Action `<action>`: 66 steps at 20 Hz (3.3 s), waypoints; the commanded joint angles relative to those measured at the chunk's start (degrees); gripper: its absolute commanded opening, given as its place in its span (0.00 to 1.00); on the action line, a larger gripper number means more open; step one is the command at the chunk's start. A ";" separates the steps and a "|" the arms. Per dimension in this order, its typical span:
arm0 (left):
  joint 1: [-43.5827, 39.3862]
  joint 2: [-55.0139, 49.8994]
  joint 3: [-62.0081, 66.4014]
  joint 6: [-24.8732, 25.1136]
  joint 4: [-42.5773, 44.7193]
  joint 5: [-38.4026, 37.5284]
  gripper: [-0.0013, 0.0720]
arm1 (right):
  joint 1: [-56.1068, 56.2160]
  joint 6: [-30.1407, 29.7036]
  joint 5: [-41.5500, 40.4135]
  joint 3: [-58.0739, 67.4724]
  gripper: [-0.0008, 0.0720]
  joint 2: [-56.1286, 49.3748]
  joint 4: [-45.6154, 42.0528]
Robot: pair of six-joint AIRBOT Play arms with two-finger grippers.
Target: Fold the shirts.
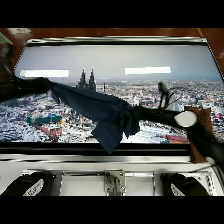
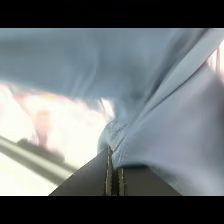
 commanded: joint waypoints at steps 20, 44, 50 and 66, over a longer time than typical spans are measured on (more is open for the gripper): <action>6.75 24.55 15.85 -3.26 20.31 -35.21 0.07 | -17.40 -1.44 35.17 44.37 0.09 13.68 -28.94; 7.17 -15.23 -25.22 -8.61 -8.04 28.37 0.35 | -17.16 -3.96 -5.84 19.63 0.09 -32.13 0.24; 22.27 -14.05 -14.38 -0.11 -8.02 -7.04 0.90 | -17.16 -6.80 2.78 19.63 0.09 -32.13 0.17; 16.33 -19.37 -37.24 10.78 -28.85 -5.73 0.91 | -17.16 -9.40 7.28 19.63 0.09 -32.15 0.15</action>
